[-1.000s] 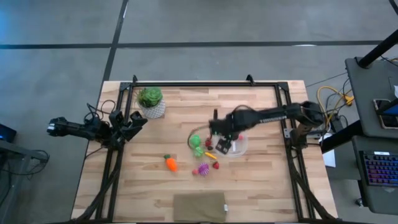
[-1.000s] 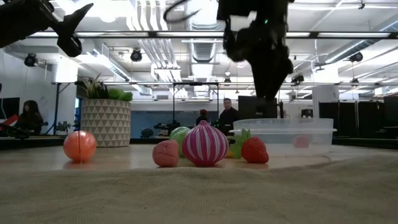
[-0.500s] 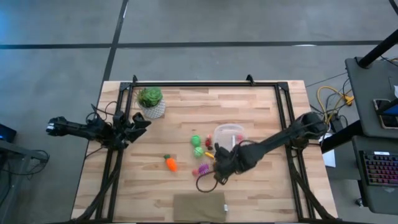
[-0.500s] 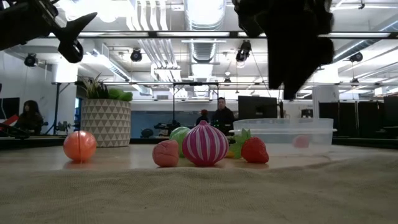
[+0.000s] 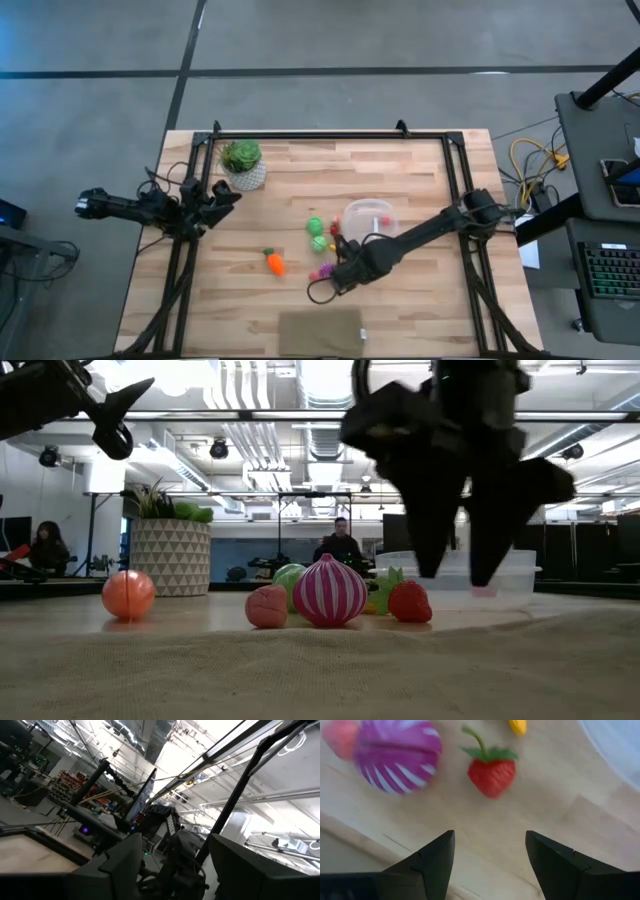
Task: Pick and placing Produce into tupperware
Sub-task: Put the bottom red strawberry into the transparent container
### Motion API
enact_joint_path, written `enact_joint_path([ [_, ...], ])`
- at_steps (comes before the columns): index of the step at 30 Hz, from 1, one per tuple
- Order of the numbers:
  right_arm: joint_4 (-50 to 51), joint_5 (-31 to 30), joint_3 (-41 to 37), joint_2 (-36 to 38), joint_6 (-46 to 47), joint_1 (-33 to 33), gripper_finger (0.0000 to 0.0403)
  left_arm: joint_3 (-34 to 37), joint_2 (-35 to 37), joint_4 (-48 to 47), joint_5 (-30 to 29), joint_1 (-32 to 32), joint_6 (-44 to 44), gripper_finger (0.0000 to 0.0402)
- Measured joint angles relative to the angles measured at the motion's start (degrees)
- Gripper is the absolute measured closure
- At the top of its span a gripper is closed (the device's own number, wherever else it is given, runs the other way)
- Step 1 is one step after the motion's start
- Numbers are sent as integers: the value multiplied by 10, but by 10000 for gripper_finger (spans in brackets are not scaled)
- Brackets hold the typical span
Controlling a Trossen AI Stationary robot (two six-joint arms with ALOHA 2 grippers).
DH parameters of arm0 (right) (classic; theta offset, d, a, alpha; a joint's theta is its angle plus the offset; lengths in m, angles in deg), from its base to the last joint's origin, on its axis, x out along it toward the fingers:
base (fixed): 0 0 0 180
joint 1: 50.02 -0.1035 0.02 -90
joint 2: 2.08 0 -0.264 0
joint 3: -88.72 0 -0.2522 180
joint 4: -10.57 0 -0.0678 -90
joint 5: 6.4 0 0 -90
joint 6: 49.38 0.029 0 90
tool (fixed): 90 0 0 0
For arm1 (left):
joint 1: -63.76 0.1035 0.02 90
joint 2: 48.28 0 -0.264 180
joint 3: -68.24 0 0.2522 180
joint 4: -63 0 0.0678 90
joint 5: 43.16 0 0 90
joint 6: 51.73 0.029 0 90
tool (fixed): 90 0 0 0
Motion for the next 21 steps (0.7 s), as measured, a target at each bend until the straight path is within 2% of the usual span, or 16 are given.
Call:
enact_joint_path([
  [9, 53, 0, 35, -8, -20, 23, 167, 0, 6, 4, -1, 0, 0, 183],
  [21, 17, 24, 40, -9, -13, 49, 167, 0, 8, 4, -1, 0, 0, 183],
])
